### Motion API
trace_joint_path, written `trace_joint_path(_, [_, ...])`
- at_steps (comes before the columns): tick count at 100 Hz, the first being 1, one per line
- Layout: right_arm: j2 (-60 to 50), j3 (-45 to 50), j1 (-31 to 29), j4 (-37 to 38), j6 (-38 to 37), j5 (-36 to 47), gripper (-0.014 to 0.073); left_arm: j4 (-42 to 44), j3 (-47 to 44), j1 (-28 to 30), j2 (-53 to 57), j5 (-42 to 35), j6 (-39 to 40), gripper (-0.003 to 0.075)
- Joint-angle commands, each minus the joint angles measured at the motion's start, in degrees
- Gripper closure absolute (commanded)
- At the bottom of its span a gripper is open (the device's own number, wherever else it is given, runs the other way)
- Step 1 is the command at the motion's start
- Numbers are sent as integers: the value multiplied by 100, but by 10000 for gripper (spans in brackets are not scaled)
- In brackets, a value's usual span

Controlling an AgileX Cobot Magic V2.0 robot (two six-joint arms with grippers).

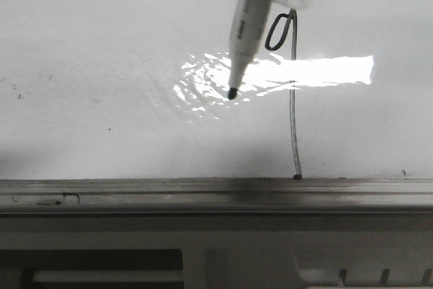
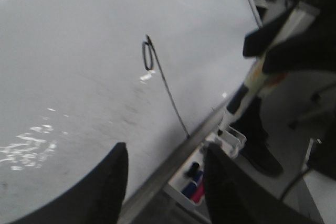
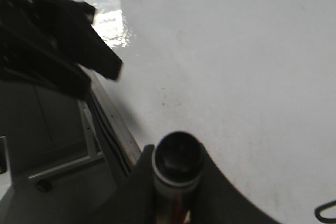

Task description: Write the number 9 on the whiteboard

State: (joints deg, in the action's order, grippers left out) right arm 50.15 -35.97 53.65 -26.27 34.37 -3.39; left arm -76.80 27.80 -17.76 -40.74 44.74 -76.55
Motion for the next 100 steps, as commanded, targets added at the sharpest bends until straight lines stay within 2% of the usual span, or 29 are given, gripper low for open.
trace_joint_path(1, [-71, -367, 155, 29, 58, 21, 652, -437, 154, -65, -436, 625, -766, 343])
trace_joint_path(10, [-2, -405, 383, 29, 58, 4, 652, -765, 154, -372, -879, 941, -1512, 343])
trace_joint_path(20, [75, -405, 606, 29, 58, 4, 652, -1124, 154, -881, -1327, 967, -2215, 343])
trace_joint_path(33, [126, -405, 737, 29, 58, 88, 652, -1515, 179, -1599, -1803, 642, -2608, 343])
trace_joint_path(45, [138, -405, 737, 29, 58, 34, 652, -1989, 246, -2006, -2051, 268, -2899, 343])
trace_joint_path(64, [138, -405, 737, 29, 58, -161, 652, -2587, 336, -2194, -2285, 270, -3190, 343])
trace_joint_path(100, [138, -405, 811, -110, 58, -161, 652, -2934, 336, -2194, -2559, 418, -3190, 343])
